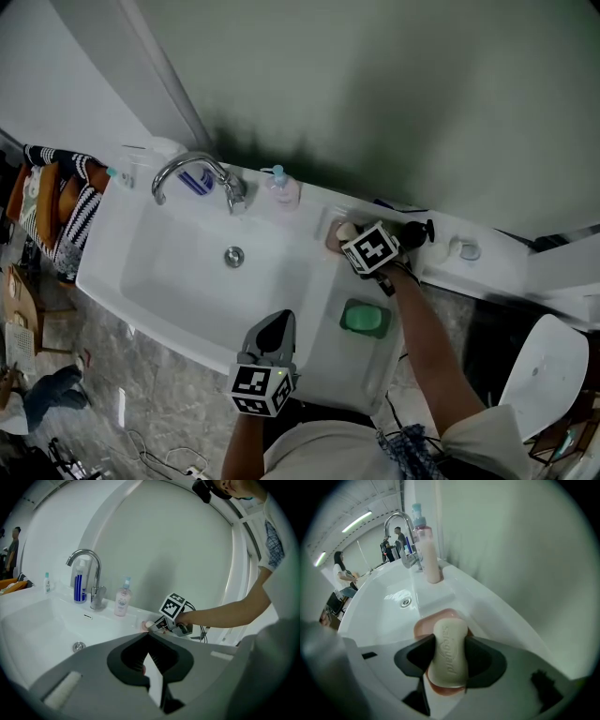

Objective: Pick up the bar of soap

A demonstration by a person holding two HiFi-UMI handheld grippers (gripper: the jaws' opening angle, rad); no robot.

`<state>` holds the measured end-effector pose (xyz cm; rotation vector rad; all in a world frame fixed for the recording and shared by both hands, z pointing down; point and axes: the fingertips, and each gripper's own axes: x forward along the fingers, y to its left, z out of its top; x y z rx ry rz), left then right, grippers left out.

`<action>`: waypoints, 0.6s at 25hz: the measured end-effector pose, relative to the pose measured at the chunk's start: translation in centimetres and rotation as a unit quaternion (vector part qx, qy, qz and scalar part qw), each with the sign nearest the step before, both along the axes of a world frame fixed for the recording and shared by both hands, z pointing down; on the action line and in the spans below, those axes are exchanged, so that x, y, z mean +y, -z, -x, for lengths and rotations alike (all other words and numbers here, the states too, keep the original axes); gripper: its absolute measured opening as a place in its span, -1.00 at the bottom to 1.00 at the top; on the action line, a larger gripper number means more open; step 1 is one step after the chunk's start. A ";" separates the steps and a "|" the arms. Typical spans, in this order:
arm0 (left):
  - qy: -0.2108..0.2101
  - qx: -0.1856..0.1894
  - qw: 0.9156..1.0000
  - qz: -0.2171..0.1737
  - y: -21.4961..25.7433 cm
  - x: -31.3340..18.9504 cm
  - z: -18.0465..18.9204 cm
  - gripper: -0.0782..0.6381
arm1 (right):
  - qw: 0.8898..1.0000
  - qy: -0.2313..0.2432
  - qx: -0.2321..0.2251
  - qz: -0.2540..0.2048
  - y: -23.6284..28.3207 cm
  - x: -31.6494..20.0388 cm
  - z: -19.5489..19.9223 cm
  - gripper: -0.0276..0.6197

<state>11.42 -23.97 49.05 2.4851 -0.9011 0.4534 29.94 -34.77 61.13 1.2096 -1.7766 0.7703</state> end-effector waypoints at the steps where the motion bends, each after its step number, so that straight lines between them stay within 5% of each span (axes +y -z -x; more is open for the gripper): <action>1: 0.001 0.000 1.000 0.000 0.0 0.0 0.1 -0.76 | 1.000 -0.001 -0.001 -0.004 0.0 0.0 0.0 -0.26; 15: 0.023 -0.011 1.000 0.000 -0.3 -0.2 1.2 -0.76 | 0.998 -0.001 -0.010 -0.069 1.2 0.4 0.0 -0.26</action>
